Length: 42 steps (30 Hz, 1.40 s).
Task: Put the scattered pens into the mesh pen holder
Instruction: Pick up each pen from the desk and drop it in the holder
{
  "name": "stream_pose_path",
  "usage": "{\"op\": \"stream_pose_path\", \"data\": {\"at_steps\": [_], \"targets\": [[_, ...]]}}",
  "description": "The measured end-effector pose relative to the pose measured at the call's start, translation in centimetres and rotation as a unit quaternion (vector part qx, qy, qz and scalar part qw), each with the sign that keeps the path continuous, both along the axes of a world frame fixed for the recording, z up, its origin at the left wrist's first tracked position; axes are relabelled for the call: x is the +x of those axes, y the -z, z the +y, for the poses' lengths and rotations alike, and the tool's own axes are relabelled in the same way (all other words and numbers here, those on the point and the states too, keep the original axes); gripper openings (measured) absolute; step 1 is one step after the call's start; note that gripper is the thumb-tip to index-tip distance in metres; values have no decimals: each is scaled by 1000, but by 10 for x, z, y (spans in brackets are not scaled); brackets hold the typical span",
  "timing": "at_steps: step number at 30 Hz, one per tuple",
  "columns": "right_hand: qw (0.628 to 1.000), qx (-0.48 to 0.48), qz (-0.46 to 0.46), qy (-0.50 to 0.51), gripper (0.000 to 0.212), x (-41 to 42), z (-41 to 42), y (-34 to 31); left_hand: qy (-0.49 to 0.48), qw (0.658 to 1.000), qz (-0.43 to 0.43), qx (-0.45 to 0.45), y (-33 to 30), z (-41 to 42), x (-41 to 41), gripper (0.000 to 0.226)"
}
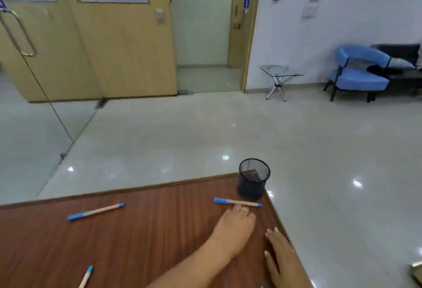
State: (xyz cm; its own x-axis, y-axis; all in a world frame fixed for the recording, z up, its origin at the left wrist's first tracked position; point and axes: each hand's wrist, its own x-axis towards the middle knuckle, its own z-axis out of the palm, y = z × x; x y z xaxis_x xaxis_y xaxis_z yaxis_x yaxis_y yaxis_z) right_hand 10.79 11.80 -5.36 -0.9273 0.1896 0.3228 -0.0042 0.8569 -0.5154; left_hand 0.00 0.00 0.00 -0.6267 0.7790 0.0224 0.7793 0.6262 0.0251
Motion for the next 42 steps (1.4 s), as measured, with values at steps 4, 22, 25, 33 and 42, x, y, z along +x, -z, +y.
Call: {"op": "stream_pose_path", "data": {"at_steps": [4,22,25,33,42], "targets": [[994,43,-93,34,35,-4,7,3,-53,996,-68,9,-3,33,-43,24],[989,93,-114,6,53,-5,8,25,-260,948,-170,71,34,-15,-84,18],[989,94,-118,8,53,-5,8,25,-162,948,-246,120,26,-23,-83,19],[989,89,-118,0,50,-3,8,26,-108,816,-246,511,-57,-4,-80,15],[986,104,-127,-14,52,-2,10,26,-220,876,-228,363,-61,42,-102,18]]}}
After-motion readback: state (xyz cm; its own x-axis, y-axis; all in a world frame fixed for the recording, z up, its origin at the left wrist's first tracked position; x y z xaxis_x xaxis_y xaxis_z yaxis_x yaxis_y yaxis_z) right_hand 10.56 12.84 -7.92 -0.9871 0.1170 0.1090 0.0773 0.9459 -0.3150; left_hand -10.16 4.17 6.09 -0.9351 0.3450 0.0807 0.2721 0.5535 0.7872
